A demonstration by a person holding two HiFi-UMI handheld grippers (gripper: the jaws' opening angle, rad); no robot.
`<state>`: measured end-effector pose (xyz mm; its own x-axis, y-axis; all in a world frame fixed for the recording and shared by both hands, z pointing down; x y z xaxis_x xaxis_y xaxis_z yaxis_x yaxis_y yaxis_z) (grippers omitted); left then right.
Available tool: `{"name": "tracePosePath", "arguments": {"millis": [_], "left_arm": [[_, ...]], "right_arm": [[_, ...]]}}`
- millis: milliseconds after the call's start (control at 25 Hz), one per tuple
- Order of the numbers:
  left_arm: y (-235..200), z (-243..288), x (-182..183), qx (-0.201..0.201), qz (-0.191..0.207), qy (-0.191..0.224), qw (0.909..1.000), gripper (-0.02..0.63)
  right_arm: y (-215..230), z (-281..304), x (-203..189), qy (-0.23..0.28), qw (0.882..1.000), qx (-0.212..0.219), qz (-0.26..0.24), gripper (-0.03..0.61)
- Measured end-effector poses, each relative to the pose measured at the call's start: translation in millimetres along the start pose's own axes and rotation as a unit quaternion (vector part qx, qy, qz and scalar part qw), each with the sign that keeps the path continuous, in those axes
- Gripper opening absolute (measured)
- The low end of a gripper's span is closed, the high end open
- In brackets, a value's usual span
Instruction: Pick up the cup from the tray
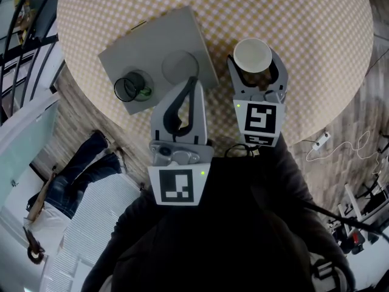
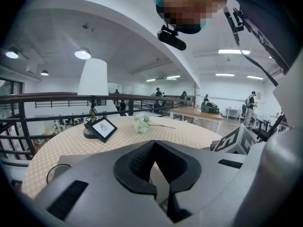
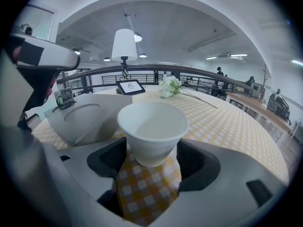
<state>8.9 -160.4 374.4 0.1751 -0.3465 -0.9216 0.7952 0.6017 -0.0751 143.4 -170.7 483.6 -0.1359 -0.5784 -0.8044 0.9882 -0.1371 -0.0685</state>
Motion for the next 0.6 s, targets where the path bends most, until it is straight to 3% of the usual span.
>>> {"name": "tracePosePath", "arguments": {"millis": [360,600], "left_arm": [[5,-24,8,0.002,0.003,0.021,0.9998,0.003],[7,-49,13,0.003,-0.020,0.044,0.9988,0.003]], "right_arm": [[-1,-27,-9,-0.009,1.000,-0.006,0.021,0.304],[-7,-56,-14,-0.004,0.999,-0.007,0.045,0.304]]}}
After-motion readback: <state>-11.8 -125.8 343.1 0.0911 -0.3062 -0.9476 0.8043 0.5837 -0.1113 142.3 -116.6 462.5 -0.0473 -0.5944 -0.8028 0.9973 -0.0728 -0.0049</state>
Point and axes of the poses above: the fingertips, and each gripper's own axes: z forward along the fingers, y to its right, x out of its top, the point moved 5 cm from there along -z, backward along the fingers, and after that the axes turned 2 degrees about -x, right-handed, at the moved point
